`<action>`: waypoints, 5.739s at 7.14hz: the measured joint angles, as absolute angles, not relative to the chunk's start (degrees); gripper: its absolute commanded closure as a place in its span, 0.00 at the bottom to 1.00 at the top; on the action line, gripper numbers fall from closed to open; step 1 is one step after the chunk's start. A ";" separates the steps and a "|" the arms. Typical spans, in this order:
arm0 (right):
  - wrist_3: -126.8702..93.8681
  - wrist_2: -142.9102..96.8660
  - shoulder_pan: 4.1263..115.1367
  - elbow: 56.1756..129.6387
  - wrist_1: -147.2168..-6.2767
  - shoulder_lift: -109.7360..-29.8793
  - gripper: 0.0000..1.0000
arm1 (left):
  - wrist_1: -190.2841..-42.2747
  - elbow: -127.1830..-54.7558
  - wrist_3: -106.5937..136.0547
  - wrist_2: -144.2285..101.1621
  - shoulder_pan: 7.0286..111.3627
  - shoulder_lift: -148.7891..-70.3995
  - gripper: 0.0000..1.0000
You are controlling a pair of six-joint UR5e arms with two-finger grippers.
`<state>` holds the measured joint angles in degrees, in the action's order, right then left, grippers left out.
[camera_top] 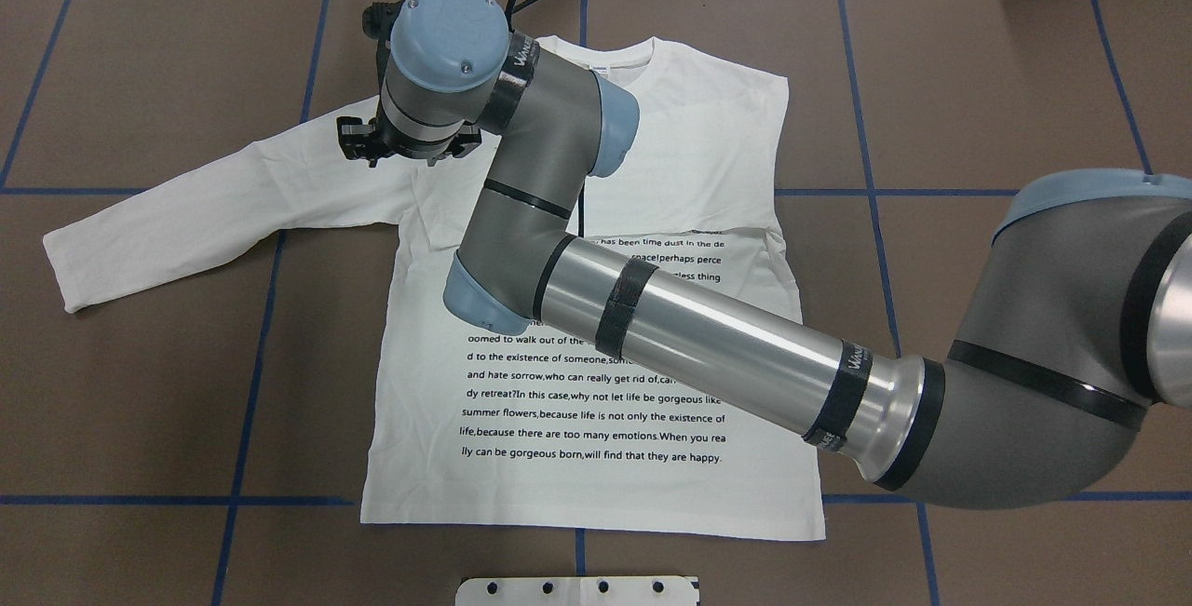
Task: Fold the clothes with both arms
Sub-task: 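Carry the held sleeve across the shirt body toward the far shoulder, then open the right gripper and withdraw it from the folded sleeve, then lower the left gripper and grasp the sleeve nearest it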
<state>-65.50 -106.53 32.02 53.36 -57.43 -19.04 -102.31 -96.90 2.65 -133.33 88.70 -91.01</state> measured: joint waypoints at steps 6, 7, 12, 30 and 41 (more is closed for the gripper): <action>-63.81 -110.66 37.73 80.34 -92.89 -30.85 0.00 | -119.08 -97.27 34.24 -132.96 76.18 -84.27 0.00; -60.44 -111.55 39.74 86.66 -97.79 -36.01 0.00 | -125.40 -97.19 41.61 -131.48 72.20 -82.24 0.00; -33.39 -122.44 56.07 102.20 -112.36 -55.45 0.00 | -136.28 -92.63 55.16 -119.65 59.64 -81.69 0.00; -24.35 -124.89 60.85 109.42 -116.63 -63.81 0.00 | -138.34 -82.09 55.02 -116.05 56.53 -87.37 0.46; -24.18 -124.83 61.06 112.04 -116.57 -66.98 0.00 | -133.63 -91.59 56.43 -121.24 56.43 -88.47 1.00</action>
